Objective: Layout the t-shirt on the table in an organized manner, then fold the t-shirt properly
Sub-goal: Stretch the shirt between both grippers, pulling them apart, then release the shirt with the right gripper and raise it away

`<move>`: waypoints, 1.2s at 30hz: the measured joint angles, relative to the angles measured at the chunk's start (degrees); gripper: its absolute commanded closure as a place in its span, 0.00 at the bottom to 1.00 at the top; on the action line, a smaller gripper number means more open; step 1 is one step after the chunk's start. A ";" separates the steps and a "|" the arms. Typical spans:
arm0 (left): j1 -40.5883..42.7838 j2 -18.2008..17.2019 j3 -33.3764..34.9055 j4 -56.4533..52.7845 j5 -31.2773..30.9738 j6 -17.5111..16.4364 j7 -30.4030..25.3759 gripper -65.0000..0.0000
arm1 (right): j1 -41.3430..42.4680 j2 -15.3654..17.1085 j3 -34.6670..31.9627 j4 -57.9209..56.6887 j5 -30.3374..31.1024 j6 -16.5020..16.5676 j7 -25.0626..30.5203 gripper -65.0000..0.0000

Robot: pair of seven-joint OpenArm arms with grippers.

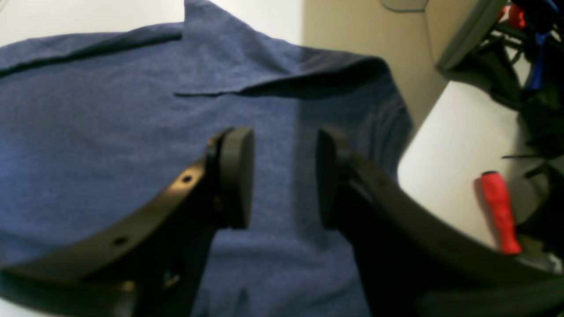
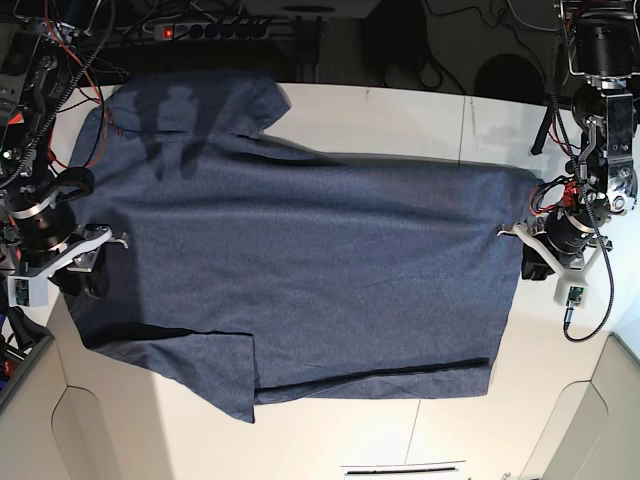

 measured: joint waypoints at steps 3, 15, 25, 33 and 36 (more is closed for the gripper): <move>1.07 0.02 0.00 0.00 -0.13 -0.04 0.50 0.79 | -0.44 1.88 2.91 0.00 0.04 0.20 1.70 0.66; 4.15 0.07 0.00 0.00 0.13 0.04 0.35 0.79 | -15.15 2.95 18.88 1.05 24.96 9.90 -4.94 0.66; 4.00 3.91 0.00 0.00 0.35 0.00 -1.18 0.79 | -22.43 0.72 20.06 1.03 28.33 9.73 -5.57 0.66; 4.00 3.93 0.00 0.00 0.35 0.00 -1.18 0.79 | -21.92 -0.37 20.04 1.03 28.28 9.73 -6.10 0.66; 4.13 3.93 0.00 0.00 0.35 0.02 -0.66 0.79 | -21.94 -0.44 20.04 1.03 28.22 9.70 -7.34 0.66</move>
